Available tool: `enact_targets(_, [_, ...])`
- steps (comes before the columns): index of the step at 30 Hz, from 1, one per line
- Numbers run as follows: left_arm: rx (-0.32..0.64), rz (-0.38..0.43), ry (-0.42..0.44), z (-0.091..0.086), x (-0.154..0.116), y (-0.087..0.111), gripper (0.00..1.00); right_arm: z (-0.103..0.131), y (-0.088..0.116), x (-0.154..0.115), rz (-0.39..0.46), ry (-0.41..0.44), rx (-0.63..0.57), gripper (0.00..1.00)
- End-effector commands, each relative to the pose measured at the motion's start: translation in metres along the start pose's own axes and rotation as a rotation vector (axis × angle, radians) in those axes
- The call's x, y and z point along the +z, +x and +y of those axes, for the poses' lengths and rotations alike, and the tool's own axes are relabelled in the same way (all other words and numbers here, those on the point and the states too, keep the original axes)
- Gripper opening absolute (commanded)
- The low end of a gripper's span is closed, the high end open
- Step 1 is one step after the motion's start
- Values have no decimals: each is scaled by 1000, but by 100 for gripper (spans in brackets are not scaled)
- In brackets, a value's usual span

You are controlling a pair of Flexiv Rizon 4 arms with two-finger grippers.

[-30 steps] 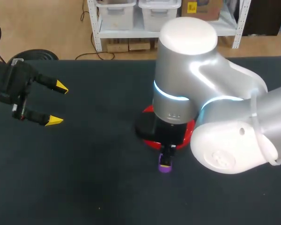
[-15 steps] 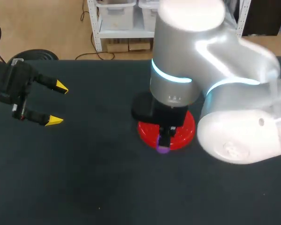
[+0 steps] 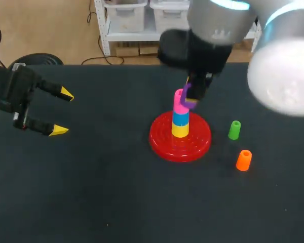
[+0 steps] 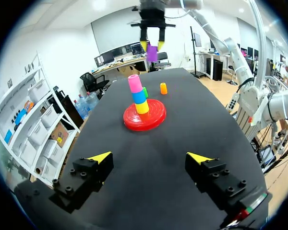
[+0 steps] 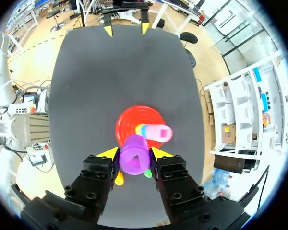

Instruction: Pick up and stack the cylinders on the red base in this order: pink,purple,orange,green

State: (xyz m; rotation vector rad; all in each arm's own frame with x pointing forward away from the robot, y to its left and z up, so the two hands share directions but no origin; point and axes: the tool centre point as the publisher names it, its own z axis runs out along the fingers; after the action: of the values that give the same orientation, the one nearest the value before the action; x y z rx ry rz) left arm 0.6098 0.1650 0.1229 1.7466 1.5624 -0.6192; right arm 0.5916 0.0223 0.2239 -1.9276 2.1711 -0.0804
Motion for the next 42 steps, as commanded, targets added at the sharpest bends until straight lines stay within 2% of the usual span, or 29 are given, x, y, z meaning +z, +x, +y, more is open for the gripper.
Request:
enact_targets(1, [3,-3,-1,0,0,1,100,-31,-10,-1,31,-99,2,0])
enact_targets(7, [3,-3,-1,0,0,1,100,-46,-16,11,55,-142,-3,0])
enact_targets(16, [3,-3,-1,0,0,1,100,-45,-13,33,77,-178,-2,0])
enact_targets(42, [3,-3,-1,0,0,1,100,-58,-5,60,96,-200,12,0])
